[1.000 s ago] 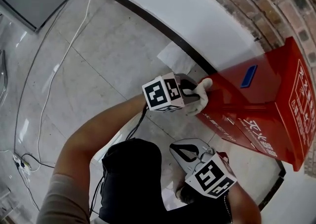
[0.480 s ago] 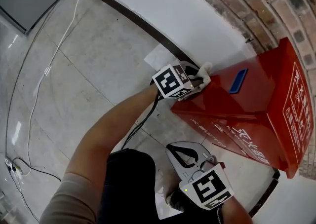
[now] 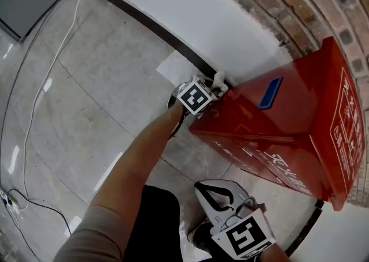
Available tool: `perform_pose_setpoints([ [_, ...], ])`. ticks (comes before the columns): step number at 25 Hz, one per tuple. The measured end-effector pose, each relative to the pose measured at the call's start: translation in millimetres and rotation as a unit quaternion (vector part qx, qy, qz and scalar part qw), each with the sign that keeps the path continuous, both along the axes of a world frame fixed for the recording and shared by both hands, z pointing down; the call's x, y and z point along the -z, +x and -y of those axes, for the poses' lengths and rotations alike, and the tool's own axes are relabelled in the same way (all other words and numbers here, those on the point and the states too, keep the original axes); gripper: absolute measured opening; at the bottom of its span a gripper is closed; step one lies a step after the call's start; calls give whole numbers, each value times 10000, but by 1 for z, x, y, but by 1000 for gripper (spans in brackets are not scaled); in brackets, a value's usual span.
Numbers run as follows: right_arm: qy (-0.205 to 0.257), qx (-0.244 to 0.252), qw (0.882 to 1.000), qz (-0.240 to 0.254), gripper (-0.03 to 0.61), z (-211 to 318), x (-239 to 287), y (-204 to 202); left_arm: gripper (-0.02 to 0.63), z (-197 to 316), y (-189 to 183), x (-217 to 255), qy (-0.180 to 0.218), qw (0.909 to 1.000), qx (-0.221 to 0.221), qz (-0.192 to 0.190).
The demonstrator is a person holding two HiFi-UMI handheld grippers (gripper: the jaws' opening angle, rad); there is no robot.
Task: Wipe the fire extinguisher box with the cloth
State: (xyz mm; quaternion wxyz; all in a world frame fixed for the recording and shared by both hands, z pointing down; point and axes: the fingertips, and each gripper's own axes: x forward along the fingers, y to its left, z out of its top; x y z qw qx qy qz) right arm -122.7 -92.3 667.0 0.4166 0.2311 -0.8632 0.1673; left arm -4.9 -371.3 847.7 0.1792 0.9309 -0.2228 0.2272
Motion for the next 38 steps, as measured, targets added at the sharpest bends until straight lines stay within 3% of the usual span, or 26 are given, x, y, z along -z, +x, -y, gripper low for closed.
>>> perform_pose_setpoints([
  [4, 42, 53, 10000, 11, 27, 3, -1, 2, 81, -12, -7, -6, -313, 9992, -123, -225],
  [11, -21, 383, 9992, -78, 26, 8, -18, 3, 81, -65, -31, -8, -575, 9947, -850, 8],
  [15, 51, 787, 9965, -283, 26, 17, -34, -3, 81, -94, -46, -7, -719, 9935, -882, 98],
  [21, -171, 1027, 9945, 47, 26, 13, -47, -16, 81, -128, -70, 13, -958, 9921, -773, 223],
  [25, -290, 708, 9963, 384, 26, 7, -25, -14, 81, -143, -78, 56, -1030, 9927, -609, 160],
  [30, -348, 384, 9964, 671, 26, -16, 39, -7, 81, -164, -96, 133, -1115, 9930, -391, 85],
  [33, -526, 183, 9962, 673, 26, -33, 72, 11, 81, -178, -107, 182, -1147, 9928, -262, 209],
  [38, -895, -730, 9886, 966, 26, -40, 133, 47, 81, -204, -108, 271, -1041, 9927, -257, 555],
])
